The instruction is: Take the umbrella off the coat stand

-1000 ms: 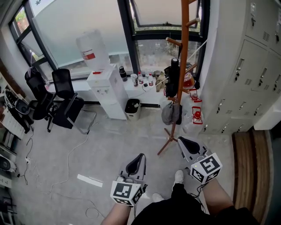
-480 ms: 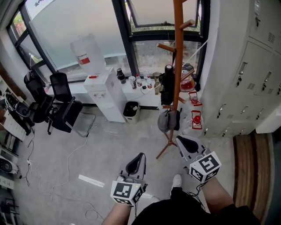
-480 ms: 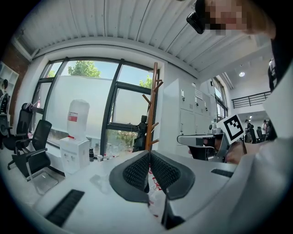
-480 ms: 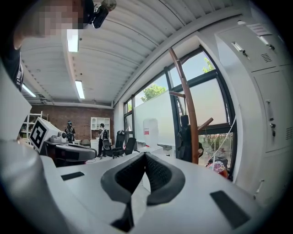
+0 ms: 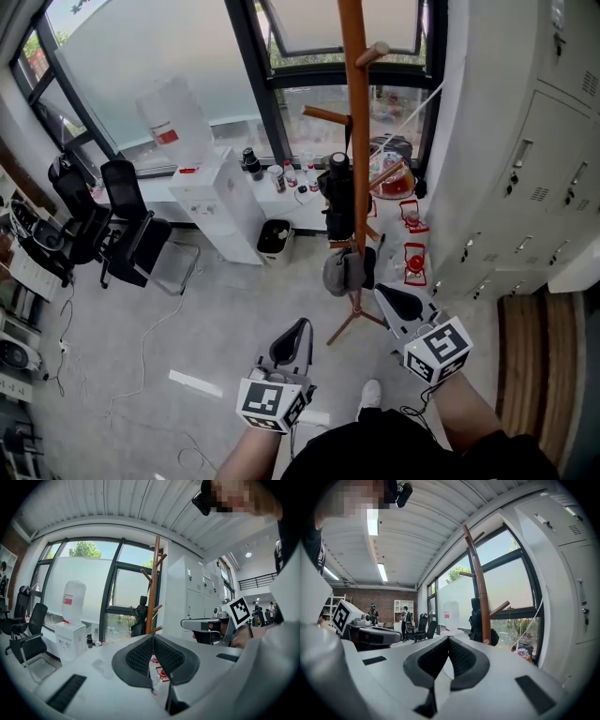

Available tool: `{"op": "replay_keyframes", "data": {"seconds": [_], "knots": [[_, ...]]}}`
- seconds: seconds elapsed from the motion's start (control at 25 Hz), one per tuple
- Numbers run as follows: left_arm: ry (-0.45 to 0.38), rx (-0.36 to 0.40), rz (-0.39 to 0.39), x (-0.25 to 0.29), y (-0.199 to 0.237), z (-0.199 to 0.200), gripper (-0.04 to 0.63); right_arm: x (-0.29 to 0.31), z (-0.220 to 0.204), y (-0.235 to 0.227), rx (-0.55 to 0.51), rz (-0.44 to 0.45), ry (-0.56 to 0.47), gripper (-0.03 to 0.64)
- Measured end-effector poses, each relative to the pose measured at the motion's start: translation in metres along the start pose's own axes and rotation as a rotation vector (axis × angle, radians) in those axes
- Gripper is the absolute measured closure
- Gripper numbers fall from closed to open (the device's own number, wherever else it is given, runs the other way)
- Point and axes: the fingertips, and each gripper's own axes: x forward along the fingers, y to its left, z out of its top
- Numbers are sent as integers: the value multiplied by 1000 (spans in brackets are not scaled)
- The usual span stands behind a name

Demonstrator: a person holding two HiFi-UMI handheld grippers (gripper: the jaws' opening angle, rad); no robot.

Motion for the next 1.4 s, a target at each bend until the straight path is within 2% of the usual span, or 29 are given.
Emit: {"op": "replay_keyframes", "data": {"seconds": [0.68,0.92,1.16,1.28,1.4], "knots": [[-13,20,47,88,-16,18,574,1,4,-72,11,74,-12,563],[-8,5,53,106,-11,21,574,-4,5,-88,24,66,-28,563],[3,26,37,123,-4,24,569,-6,5,-97,39,48,-37,563],[4,22,23,131,2,26,498,-6,4,-100,43,32,-37,563],[3,28,4,139,7,27,461,-4,4,-102,42,13,-35,563]]}}
